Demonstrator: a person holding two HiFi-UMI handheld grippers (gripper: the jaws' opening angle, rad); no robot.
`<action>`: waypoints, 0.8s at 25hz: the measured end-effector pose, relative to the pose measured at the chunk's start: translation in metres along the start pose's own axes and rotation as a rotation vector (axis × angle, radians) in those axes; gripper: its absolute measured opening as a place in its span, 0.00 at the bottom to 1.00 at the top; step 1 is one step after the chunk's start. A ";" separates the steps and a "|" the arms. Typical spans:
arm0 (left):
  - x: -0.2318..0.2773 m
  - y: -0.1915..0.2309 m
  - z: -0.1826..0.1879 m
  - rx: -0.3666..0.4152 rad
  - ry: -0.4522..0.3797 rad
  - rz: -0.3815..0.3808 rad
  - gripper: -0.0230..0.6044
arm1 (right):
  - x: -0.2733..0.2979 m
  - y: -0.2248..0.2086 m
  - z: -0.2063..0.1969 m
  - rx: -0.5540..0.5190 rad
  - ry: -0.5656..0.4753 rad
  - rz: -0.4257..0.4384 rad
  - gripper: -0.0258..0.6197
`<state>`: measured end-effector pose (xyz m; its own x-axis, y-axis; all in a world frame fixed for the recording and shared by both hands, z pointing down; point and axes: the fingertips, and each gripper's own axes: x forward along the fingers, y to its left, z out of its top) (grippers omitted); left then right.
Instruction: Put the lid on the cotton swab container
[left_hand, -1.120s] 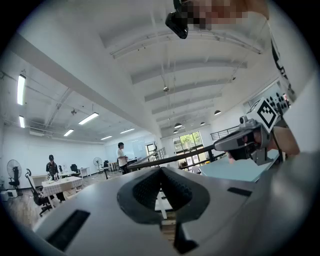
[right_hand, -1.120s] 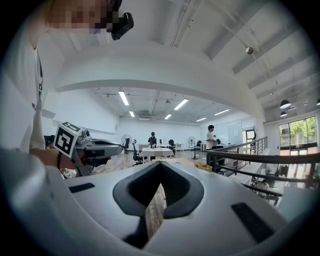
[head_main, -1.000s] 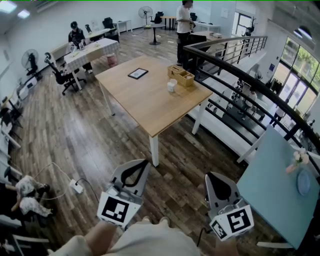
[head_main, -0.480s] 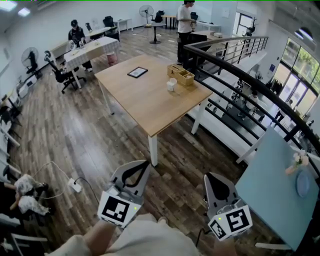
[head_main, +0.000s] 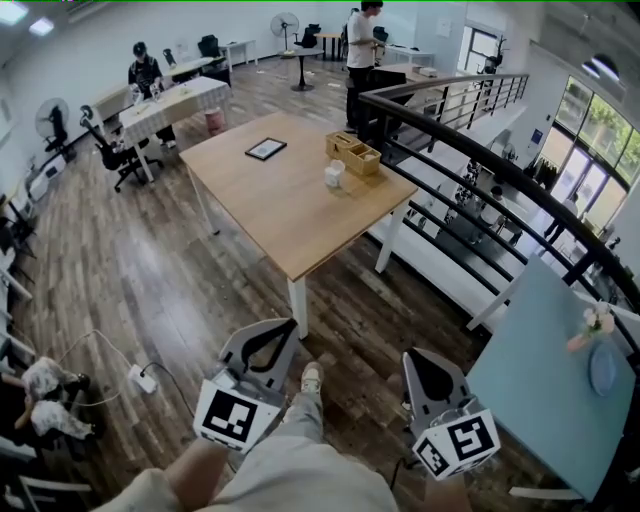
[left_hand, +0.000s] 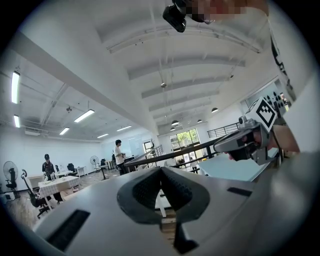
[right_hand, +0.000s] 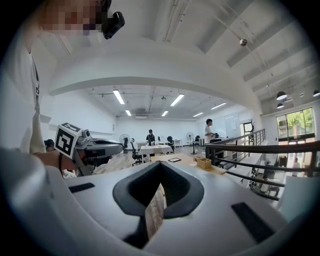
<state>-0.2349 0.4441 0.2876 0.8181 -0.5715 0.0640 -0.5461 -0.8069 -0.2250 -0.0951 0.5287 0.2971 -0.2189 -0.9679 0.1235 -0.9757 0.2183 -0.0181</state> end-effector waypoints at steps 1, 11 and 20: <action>0.006 0.004 -0.001 0.001 -0.001 0.000 0.07 | 0.006 -0.004 -0.001 -0.004 0.001 0.000 0.08; 0.098 0.063 -0.025 -0.004 0.011 -0.012 0.07 | 0.103 -0.060 -0.005 -0.029 0.036 0.009 0.08; 0.222 0.150 -0.050 -0.034 0.057 -0.062 0.07 | 0.236 -0.133 0.003 -0.022 0.088 0.003 0.08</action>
<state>-0.1446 0.1888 0.3171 0.8396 -0.5268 0.1325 -0.5010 -0.8452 -0.1861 -0.0170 0.2705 0.3259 -0.2193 -0.9528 0.2101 -0.9744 0.2249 0.0026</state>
